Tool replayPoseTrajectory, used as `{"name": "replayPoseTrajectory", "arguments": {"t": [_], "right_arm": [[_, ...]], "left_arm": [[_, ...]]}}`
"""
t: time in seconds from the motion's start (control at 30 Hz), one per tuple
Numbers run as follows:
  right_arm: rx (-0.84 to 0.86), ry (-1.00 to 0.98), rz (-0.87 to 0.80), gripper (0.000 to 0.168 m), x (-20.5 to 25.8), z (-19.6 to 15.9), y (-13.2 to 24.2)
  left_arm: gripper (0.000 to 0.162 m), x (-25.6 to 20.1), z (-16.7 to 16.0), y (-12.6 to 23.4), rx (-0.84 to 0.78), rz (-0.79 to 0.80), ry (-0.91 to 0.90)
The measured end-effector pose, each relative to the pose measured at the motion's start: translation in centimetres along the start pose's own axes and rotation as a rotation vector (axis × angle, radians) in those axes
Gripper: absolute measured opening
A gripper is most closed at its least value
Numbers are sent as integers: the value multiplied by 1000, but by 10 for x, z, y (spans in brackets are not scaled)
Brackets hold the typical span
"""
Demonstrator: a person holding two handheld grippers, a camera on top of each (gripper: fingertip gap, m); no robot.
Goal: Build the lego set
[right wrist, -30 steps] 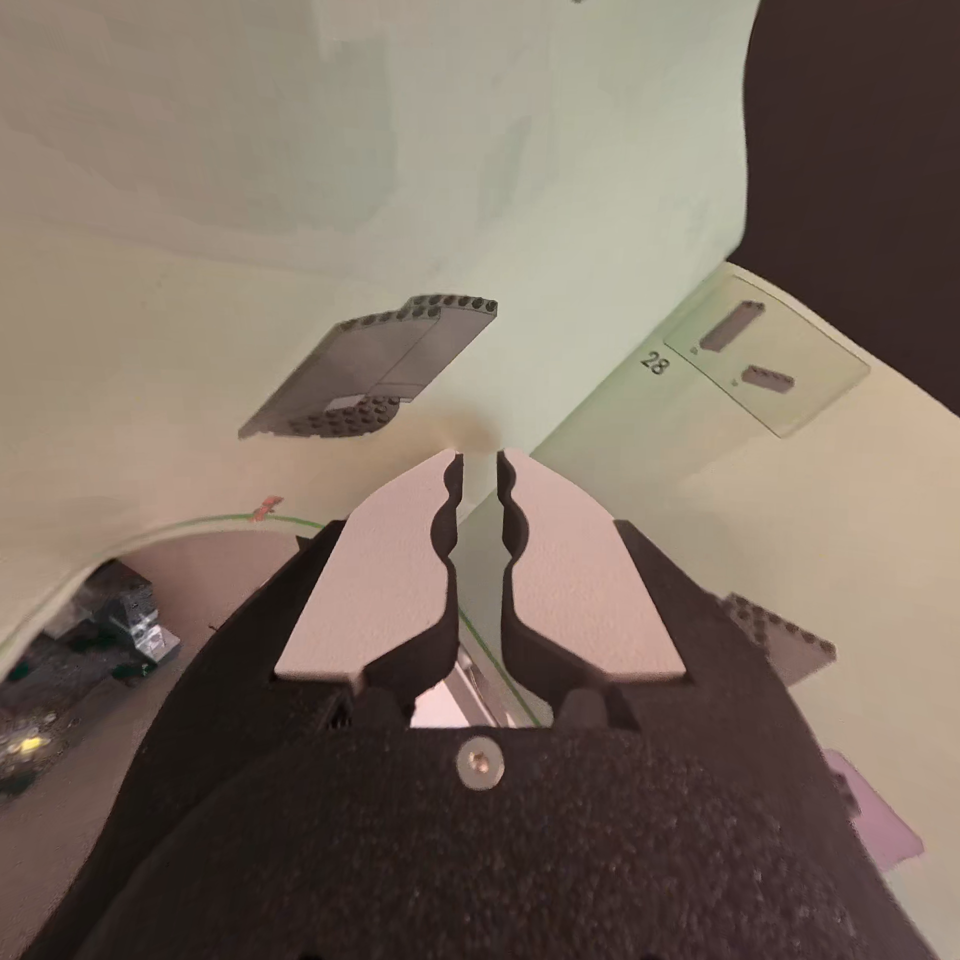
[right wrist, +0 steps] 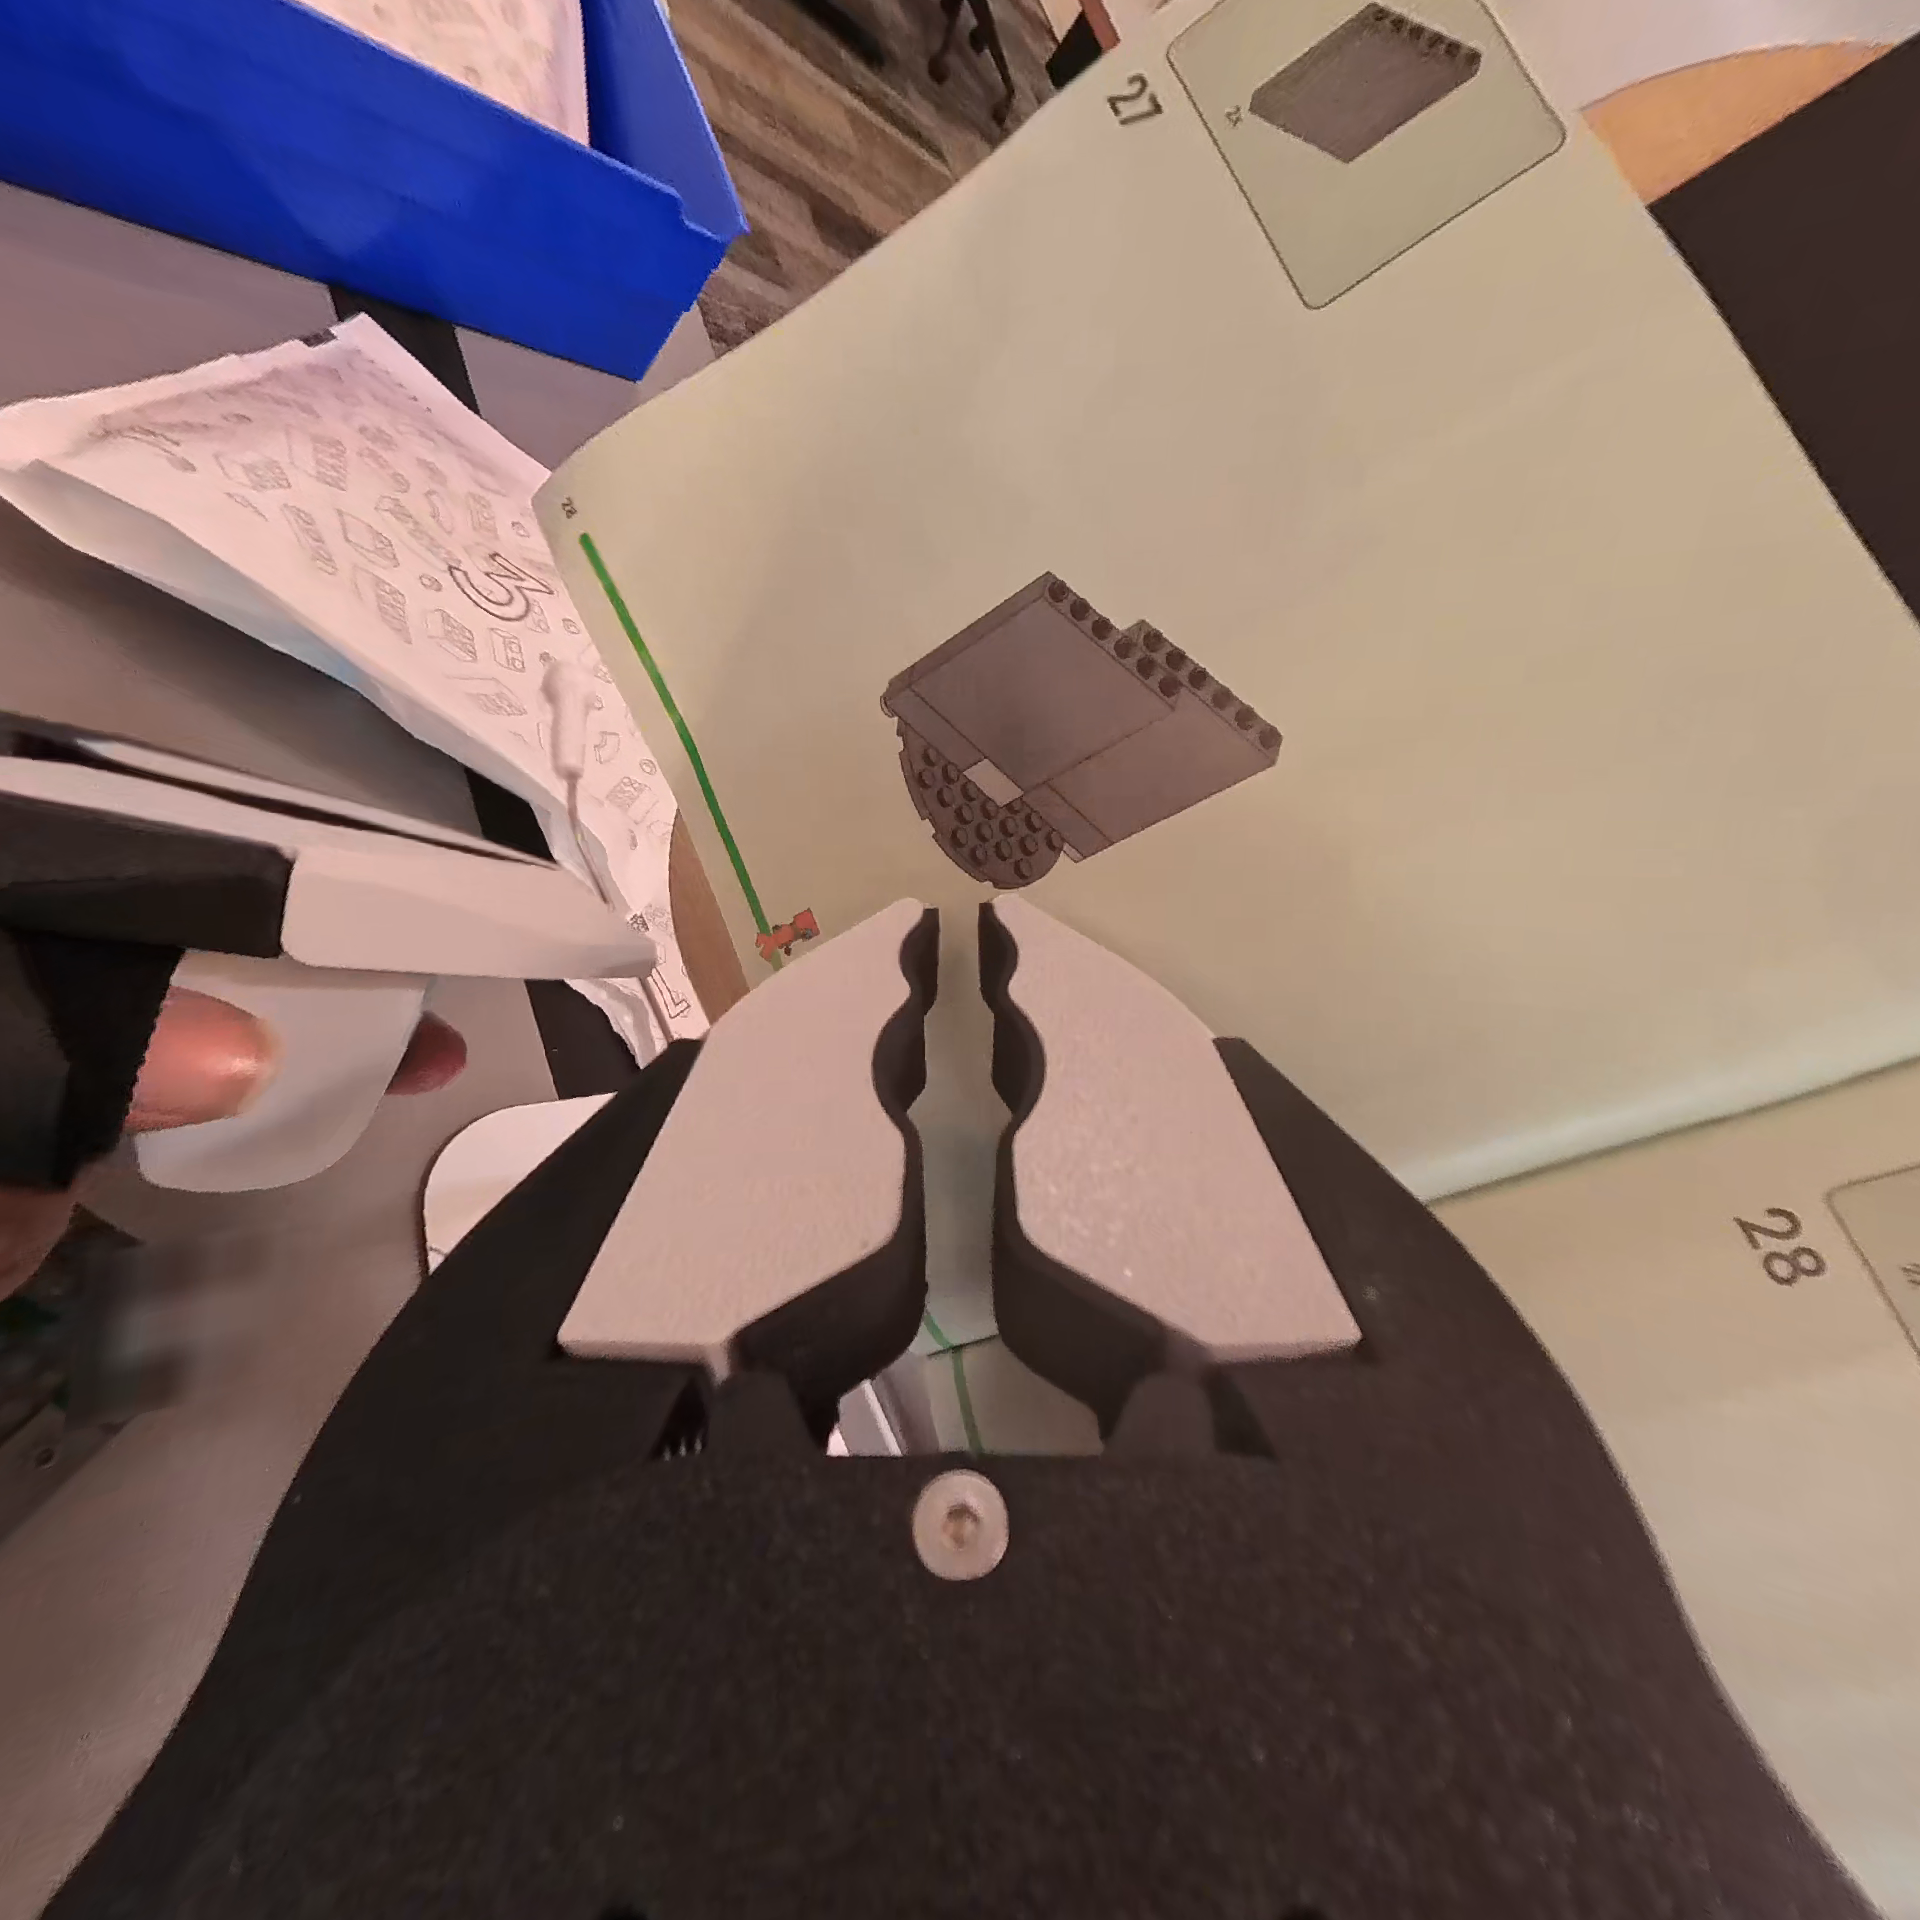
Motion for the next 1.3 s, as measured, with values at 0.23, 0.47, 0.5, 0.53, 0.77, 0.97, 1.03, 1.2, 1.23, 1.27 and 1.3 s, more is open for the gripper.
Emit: {"name": "replayPoseTrajectory", "arguments": {"t": [0.23,0.47,0.5,0.53,0.77,0.97,1.03,1.2,1.23,1.27,1.3], "right_arm": [[-18,-61,47,5,-1,-2,0],[-140,-356,209,2,-15,-9,12],[-172,-407,220,2,-20,-11,19],[-221,-443,229,2,-25,-12,27],[-218,-466,124,6,-38,-50,56],[-79,-403,-24,9,-43,-85,56],[-67,-399,-29,9,-41,-90,56],[-48,-382,-33,9,-35,-100,56],[-46,-381,-30,9,-34,-101,57],[-45,-380,-27,9,-33,-102,57],[-43,-377,-26,9,-32,-103,57]], "left_arm": [[2,-25,11,-12,78,174,-486],[2,-37,13,-30,228,273,-912],[2,-38,13,-31,240,270,-947],[2,-39,12,-32,255,267,-994],[2,-47,7,-42,376,303,-1326],[1,-52,-6,-48,478,317,-1615],[1,-53,-10,-50,518,324,-1713],[1,-54,-15,-51,583,395,-1937],[1,-55,-15,-51,591,416,-1916],[1,-55,-15,-51,594,431,-1893],[2,-56,-14,-50,587,445,-1875]]}}
Point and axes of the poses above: each gripper's, where its closed fingertips meet, y back along the fingers, z out of its top, x = y × z across the jaws, the point moved 5 cm from there along y, back along the fingers, and after that the axes turned 11 degrees about x, right-handed, at the moved point
